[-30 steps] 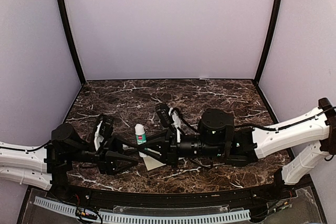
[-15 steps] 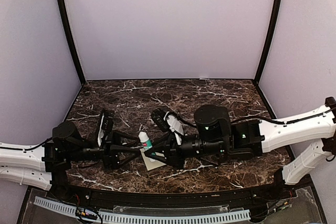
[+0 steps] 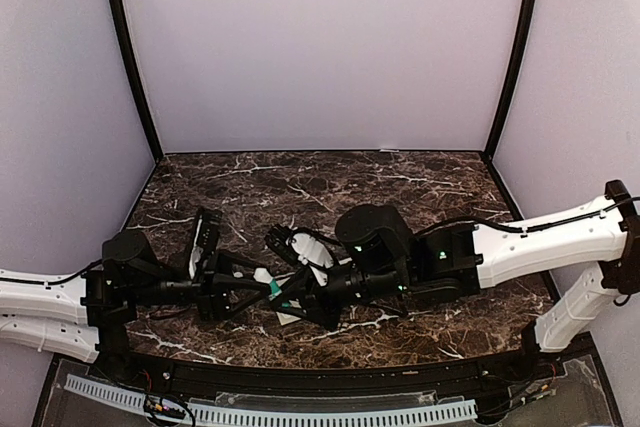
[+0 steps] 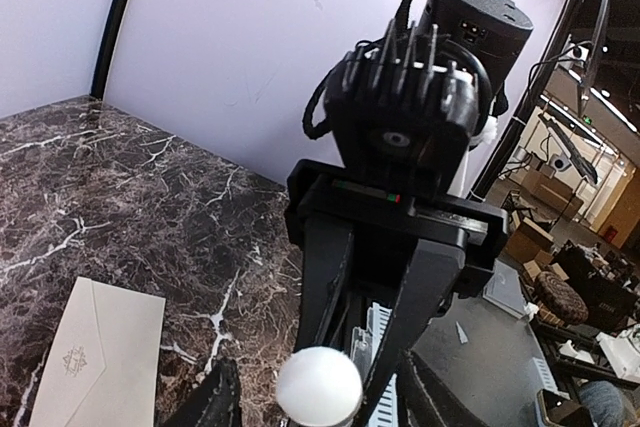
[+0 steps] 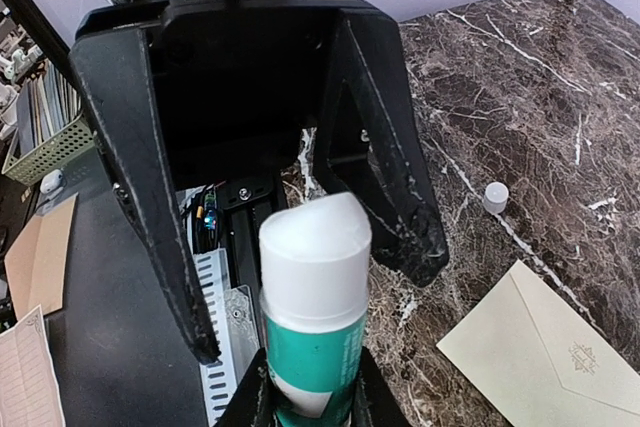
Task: Place the letter into the envelope and seal it
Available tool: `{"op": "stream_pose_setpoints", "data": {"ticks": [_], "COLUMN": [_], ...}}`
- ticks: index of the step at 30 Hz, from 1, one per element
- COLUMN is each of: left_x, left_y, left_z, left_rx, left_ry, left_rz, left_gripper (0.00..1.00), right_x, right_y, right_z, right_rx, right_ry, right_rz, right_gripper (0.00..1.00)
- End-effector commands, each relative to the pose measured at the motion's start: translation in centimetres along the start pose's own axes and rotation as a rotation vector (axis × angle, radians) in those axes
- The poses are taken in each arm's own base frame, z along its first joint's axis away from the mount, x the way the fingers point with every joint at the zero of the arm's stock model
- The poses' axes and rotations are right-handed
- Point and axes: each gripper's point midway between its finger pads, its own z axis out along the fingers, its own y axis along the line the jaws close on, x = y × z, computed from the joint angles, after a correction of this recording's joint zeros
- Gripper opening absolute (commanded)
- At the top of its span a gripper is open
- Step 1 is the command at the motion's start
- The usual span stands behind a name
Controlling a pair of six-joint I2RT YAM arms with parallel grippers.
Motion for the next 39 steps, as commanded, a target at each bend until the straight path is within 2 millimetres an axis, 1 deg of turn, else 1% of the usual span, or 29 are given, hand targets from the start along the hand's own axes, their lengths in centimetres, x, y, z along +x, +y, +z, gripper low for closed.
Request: {"op": "stream_pose_setpoints", "data": {"ticks": [1,3,6,11,13,15,16,17,19,20,21,22,23,24,27,29,30,33,36,39], "left_x": [-1.2,-1.1,-0.9,-0.8,-0.8,-1.0,-1.2,-1.3,-1.8,-2.0,-2.6,-2.5,-3.0,-2.9,-3.6,-4.2,-4.6,-5.7,-6.5,-7.2], "left_y": [-0.9,-0.8,-0.8,-0.9,-1.0,-0.8,-0.7,-0.7,-0.3,-0.3,-0.2,0.0,0.2,0.4,1.0,1.0,0.8,0.6,0.3,0.1], "left_z": [0.3,0.4,0.6,1.0,1.0,1.0,1.0,0.9,0.7,0.6,0.5,0.5,0.4,0.5,0.7,1.1,1.2,1.5,2.0,2.6], "left_rx": [0.029,0.027,0.028,0.032,0.035,0.025,0.018,0.015,-0.007,-0.009,-0.017,-0.023,-0.032,-0.04,-0.067,-0.066,-0.058,-0.038,-0.024,-0.015], "left_ry": [-0.015,-0.01,0.0,0.01,0.01,0.0,-0.008,-0.015,-0.047,-0.067,-0.1,-0.106,-0.13,-0.134,-0.173,-0.186,-0.196,-0.234,-0.251,-0.258], "left_rz": [0.006,0.002,-0.003,-0.005,-0.008,-0.016,-0.025,-0.029,-0.047,-0.062,-0.067,-0.086,-0.09,-0.105,-0.126,-0.138,-0.142,-0.168,-0.176,-0.183], "left_gripper": [0.5,0.45,0.33,0.25,0.16,0.11,0.1,0.08,0.07,0.06,0.06,0.06,0.06,0.06,0.06,0.05,0.05,0.05,0.05,0.05], "right_x": [-1.2,-1.3,-1.7,-2.2,-2.2,-2.1,-2.1,-2.2,-2.3,-2.5,-2.6,-2.6,-2.8,-3.1,-3.6,-4.5,-4.7,-5.3,-5.9,-6.3], "right_y": [0.7,0.7,0.7,0.9,0.7,0.5,0.3,0.2,-0.1,-0.2,-0.3,-0.7,-1.0,-1.1,-1.1,-1.2,-1.5,-1.5,-1.3,-1.5], "right_z": [-0.1,-0.1,-0.1,-0.2,-0.2,-0.3,-0.5,-0.8,-1.5,-1.8,-2.2,-2.6,-2.9,-3.4,-4.4,-5.1,-5.4,-6.2,-6.4,-6.0], "right_rx": [-0.01,-0.008,-0.005,-0.004,0.007,0.019,0.028,0.038,0.048,0.053,0.057,0.078,0.091,0.099,0.087,0.099,0.116,0.117,0.111,0.122], "right_ry": [-0.018,-0.02,-0.027,-0.033,-0.034,-0.039,-0.046,-0.06,-0.098,-0.126,-0.155,-0.183,-0.215,-0.25,-0.349,-0.41,-0.432,-0.5,-0.535,-0.542], "right_rz": [-0.027,-0.029,-0.034,-0.042,-0.045,-0.046,-0.046,-0.044,-0.044,-0.047,-0.048,-0.051,-0.054,-0.058,-0.064,-0.066,-0.064,-0.069,-0.073,-0.073], "right_gripper": [0.0,0.0,0.0,0.0,0.0,0.0,0.0,0.09,0.36,0.47,0.54,0.58,0.6,0.62,0.62,0.62,0.61,0.6,0.59,0.58]}}
